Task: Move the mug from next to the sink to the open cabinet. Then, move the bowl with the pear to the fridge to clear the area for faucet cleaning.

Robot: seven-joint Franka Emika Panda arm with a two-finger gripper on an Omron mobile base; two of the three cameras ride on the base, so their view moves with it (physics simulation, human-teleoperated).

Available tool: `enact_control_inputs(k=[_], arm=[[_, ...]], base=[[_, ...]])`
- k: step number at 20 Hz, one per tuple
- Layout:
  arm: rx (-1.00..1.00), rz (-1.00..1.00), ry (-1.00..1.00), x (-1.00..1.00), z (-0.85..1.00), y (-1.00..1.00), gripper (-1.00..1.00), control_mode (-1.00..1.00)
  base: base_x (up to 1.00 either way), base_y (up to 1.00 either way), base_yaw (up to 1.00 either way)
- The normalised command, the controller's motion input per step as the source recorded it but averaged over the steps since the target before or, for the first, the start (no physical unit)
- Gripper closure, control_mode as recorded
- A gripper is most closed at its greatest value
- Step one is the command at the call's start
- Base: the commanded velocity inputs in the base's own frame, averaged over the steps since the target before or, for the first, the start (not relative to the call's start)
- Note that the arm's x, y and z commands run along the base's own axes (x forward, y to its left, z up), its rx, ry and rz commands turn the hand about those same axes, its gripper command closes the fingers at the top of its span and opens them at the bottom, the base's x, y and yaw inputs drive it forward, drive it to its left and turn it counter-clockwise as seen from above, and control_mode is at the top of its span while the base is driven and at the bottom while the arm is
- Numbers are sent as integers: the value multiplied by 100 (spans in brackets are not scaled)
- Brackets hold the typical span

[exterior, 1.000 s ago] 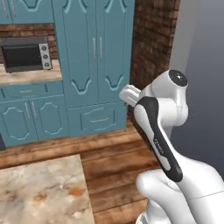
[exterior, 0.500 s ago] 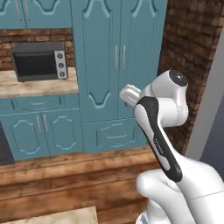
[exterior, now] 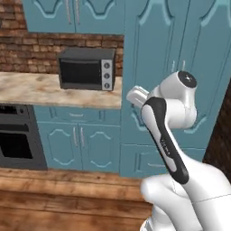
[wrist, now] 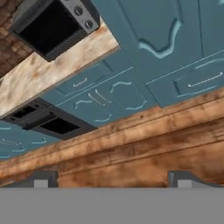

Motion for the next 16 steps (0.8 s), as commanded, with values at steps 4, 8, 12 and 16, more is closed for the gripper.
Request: enact_control_inputs(k=[4, 8, 12, 16], arm=[[0, 0, 0, 0, 0, 0, -100, 100], [0, 0, 0, 0, 0, 0, -100, 100], [0, 0, 0, 0, 0, 0, -100, 100], [0, 0, 0, 0, 0, 0, -100, 100]], base=[[91, -4, 70], [79, 0, 70], [89, 0, 62], [98, 1, 54]])
